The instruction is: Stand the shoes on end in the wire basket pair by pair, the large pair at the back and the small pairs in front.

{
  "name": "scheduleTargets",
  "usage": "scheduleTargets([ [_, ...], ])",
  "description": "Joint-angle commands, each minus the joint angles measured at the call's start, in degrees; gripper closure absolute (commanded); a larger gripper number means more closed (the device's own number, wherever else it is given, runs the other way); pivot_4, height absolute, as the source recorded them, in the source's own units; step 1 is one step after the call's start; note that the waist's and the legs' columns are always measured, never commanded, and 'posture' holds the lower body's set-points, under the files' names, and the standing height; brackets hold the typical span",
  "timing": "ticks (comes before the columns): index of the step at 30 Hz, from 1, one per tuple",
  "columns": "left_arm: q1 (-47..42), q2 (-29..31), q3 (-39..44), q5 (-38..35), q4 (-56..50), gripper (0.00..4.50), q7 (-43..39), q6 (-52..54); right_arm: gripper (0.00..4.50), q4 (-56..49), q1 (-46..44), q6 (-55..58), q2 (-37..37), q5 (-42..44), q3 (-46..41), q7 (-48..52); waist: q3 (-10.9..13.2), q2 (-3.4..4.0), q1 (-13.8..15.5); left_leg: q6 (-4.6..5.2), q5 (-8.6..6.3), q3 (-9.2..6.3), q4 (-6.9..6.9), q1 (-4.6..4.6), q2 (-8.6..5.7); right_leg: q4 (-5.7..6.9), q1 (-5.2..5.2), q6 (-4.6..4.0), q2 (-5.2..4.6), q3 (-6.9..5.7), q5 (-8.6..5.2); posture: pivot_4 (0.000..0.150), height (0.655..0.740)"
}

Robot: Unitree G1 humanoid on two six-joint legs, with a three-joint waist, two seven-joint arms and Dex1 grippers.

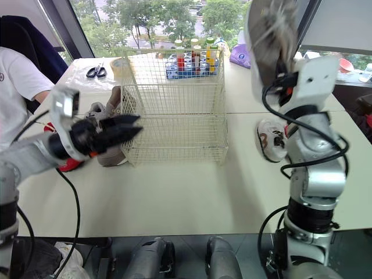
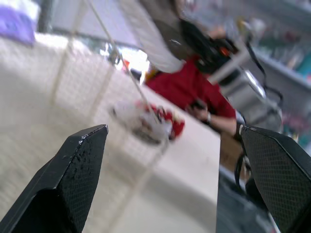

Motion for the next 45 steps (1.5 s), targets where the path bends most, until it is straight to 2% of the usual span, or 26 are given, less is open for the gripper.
scheduleTargets([
  [1,-10.64,2.76,3.21,0.80,10.46,0.00,-3.01,-0.67,4.33,3.95,-8.91,-10.95,-8.77,-0.29,1.12,9.22,0.07,-0.04,-0.16,0.03,-0.01,0.05,0.01,0.00,-0.02,-0.05,0.00,0.00,-0.01,0.01,0.00,0.150,0.7400],
  [4,-19.99,6.11,1.42,7.50,21.10,0.00,-10.16,-1.96,4.33,11.98,-14.74,-21.32,-16.01,0.25,3.28,18.95,0.11,-0.07,-0.59,0.34,-0.19,0.07,0.01,0.01,-0.06,-0.06,0.00,0.01,0.01,0.05,0.00,0.150,0.7400],
  [7,-27.60,10.54,-3.86,18.88,31.69,0.00,-21.84,-6.67,4.33,19.91,-21.77,-29.69,-18.93,1.66,5.30,26.04,0.10,-0.08,-1.32,0.23,-0.13,0.09,-0.06,0.07,-0.06,-0.09,0.03,0.04,0.04,0.04,-0.03,0.150,0.7400],
  [13,-40.55,12.01,-8.98,32.94,46.87,0.00,-35.00,-13.00,4.33,23.99,-26.73,-40.81,-16.78,3.07,11.79,35.61,0.15,-0.18,-1.54,0.04,-0.02,0.37,-0.04,0.06,0.02,-0.06,0.00,0.05,0.03,0.05,-0.03,0.150,0.7400],
  [19,-48.43,7.47,-7.71,36.69,49.30,0.00,-36.90,-11.83,4.33,24.23,-25.84,-45.21,-12.63,2.16,15.46,38.05,0.21,-0.28,-1.06,0.03,-0.02,0.47,0.00,-0.11,0.04,-0.02,-0.21,0.06,-0.03,0.12,-0.02,0.150,0.7400],
  [26,-49.50,1.51,-8.51,40.02,47.87,0.00,-37.37,-11.17,4.33,24.93,-25.64,-49.91,-10.24,0.27,17.81,38.98,0.24,-0.34,-1.29,0.07,-0.03,0.47,0.10,-0.12,0.04,0.04,-0.17,0.08,-0.14,0.13,-0.01,0.150,0.7400],
  [29,-50.76,0.60,-7.38,40.37,49.85,0.89,-38.22,-10.32,4.33,24.69,-25.11,-50.42,-9.89,-0.25,17.99,39.14,0.24,-0.35,-1.47,0.07,-0.03,0.52,0.09,-0.11,0.04,0.11,-0.24,0.08,-0.13,0.13,-0.01,0.150,0.7400],
  [33,-50.75,0.36,-6.60,40.53,50.05,2.87,-39.88,-9.00,4.33,23.80,-23.82,-50.49,-10.16,-0.87,18.01,39.24,0.24,-0.35,-1.54,0.06,-0.03,0.58,0.05,-0.09,0.04,0.17,-0.31,0.08,-0.11,0.14,-0.01,0.150,0.7400],
  [35,-50.55,0.14,-5.94,40.38,49.64,3.63,-40.13,-8.16,4.33,23.22,-23.16,-50.21,-10.39,-1.08,18.02,39.27,0.24,-0.35,-1.48,0.05,-0.02,0.57,0.06,-0.09,0.05,0.19,-0.31,0.08,-0.11,0.14,-0.01,0.150,0.7400],
  [38,-50.35,-0.41,-4.61,40.26,49.31,3.73,-39.09,-7.53,4.33,22.53,-22.29,-48.34,-10.47,-0.75,17.93,39.11,0.24,-0.35,-1.32,0.05,-0.02,0.57,0.08,-0.08,0.06,0.20,-0.29,0.08,-0.12,0.16,-0.01,0.150,0.7400],
  [40,-49.30,-1.11,-1.65,38.63,48.28,3.73,-36.10,-6.93,4.33,20.87,-20.60,-41.19,-8.97,2.44,16.51,36.54,0.24,-0.36,-1.20,0.05,-0.02,0.56,0.10,-0.08,0.07,0.20,-0.26,0.08,-0.13,0.16,-0.01,0.150,0.7400],
  [44,-44.69,-5.02,10.76,32.88,42.92,3.73,-20.54,-6.89,2.42,16.75,-16.75,-20.06,-3.46,13.63,8.36,23.85,0.23,-0.37,-1.21,0.04,-0.01,0.33,0.15,-0.04,0.11,0.40,-0.20,0.08,-0.17,0.19,-0.01,0.150,0.7400],
  [45,-43.27,-6.12,12.76,31.92,40.74,3.73,-17.56,-7.02,1.78,16.06,-16.30,-16.83,-2.35,15.48,6.48,21.22,0.23,-0.38,-1.21,0.03,-0.01,0.30,0.20,-0.02,0.11,0.62,-0.21,0.08,-0.20,0.22,-0.01,0.150,0.7400],
])
